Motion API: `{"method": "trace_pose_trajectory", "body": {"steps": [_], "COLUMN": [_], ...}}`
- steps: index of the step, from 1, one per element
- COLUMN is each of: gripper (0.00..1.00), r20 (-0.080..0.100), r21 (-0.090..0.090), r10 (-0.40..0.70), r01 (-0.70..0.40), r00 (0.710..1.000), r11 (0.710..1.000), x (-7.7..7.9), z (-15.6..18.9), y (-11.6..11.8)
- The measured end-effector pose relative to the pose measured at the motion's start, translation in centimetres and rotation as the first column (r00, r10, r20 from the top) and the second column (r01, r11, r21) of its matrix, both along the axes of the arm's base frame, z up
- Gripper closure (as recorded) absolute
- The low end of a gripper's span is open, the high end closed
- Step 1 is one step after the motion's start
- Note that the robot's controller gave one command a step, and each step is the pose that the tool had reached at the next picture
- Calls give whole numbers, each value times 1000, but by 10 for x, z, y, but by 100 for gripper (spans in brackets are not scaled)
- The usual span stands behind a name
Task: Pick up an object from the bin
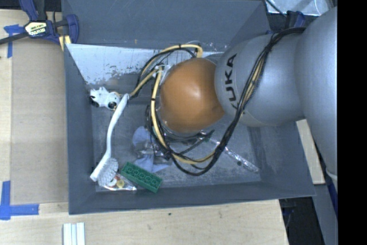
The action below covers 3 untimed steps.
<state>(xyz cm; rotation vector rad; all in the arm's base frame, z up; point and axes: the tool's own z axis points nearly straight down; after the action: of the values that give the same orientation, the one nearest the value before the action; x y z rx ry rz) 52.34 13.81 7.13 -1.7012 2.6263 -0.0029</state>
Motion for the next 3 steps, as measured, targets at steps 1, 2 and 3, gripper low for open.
{"method": "trace_pose_trajectory", "body": {"steps": [1, 2, 3], "gripper": [100, 100, 100], "r20": [0, -3, 1], "r21": [0, 0, 2], "r10": [-1, -3, -5], "r01": [1, 3, 5], "r00": [1000, 1000, 1000], "r11": [1000, 1000, 1000], "x": [0, -1, 0], "z": [0, 9, 25], "y": [0, 0, 0]}}
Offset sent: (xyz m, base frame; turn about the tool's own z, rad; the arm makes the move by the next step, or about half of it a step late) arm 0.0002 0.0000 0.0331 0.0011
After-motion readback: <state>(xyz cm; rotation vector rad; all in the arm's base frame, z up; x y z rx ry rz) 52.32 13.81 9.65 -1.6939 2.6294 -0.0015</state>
